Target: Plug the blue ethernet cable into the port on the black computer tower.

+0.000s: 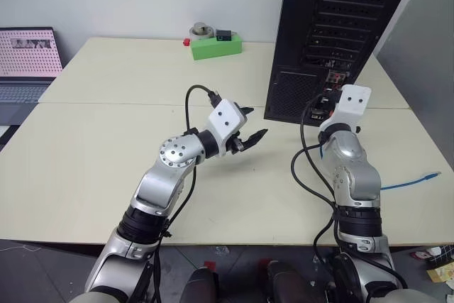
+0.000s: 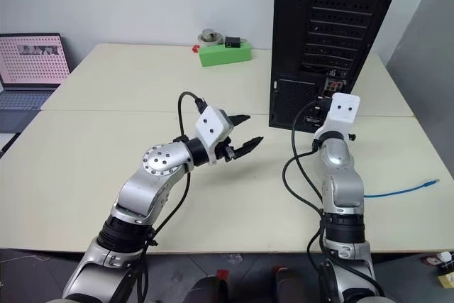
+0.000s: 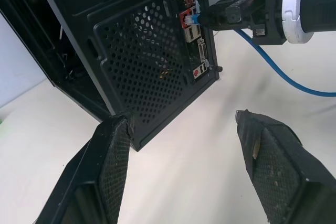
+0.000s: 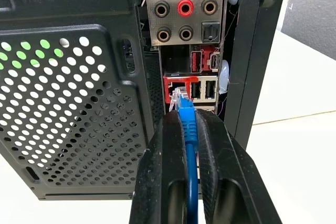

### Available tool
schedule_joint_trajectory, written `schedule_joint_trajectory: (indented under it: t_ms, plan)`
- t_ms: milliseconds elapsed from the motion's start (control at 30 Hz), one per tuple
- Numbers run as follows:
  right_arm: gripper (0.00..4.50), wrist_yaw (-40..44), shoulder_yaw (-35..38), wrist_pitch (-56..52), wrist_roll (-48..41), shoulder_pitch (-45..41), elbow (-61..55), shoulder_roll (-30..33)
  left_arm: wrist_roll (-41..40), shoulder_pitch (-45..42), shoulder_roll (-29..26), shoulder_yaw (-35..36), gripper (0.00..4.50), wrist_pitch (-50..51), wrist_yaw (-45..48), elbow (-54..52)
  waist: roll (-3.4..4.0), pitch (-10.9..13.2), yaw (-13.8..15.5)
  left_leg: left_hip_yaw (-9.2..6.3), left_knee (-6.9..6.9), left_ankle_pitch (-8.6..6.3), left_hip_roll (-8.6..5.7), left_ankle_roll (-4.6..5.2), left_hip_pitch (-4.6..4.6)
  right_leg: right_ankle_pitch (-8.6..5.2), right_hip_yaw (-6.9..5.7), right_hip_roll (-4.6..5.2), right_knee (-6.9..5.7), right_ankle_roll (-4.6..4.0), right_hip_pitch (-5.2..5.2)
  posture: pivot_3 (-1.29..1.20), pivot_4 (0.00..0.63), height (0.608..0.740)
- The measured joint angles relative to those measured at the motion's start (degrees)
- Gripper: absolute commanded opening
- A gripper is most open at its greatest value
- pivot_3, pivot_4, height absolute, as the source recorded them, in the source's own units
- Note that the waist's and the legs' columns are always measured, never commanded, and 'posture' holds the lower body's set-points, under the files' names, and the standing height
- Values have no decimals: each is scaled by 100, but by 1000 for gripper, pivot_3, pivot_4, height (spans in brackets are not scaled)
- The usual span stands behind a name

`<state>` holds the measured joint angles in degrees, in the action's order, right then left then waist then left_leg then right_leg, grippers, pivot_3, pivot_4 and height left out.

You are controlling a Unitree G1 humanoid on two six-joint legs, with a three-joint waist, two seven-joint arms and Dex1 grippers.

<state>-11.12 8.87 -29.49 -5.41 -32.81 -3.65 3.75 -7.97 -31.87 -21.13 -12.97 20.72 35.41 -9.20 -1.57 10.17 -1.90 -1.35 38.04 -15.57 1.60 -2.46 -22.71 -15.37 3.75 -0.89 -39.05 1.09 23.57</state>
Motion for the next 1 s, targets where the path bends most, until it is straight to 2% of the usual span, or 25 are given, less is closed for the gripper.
schedule_joint_trajectory:
  t_ms: [633, 1000]
  plan:
    - [2, -54, -67, 24, 186, -214, 242, 12, 19, 1, 13, 0, 3262, 0, 7, 0, 1, 1, -9, 0, -4, 0, 0, 0, 0, 0, 8, -1, 0, 0, 6, 0, 150, 740]
    - [2, -403, -232, 276, 582, -523, 648, -512, -6, -4, 82, 40, 3262, 166, -97, -2, 2, 1, -196, 9, -8, 0, 4, 0, -5, 1, 22, -2, -13, 0, 31, 0, 150, 740]
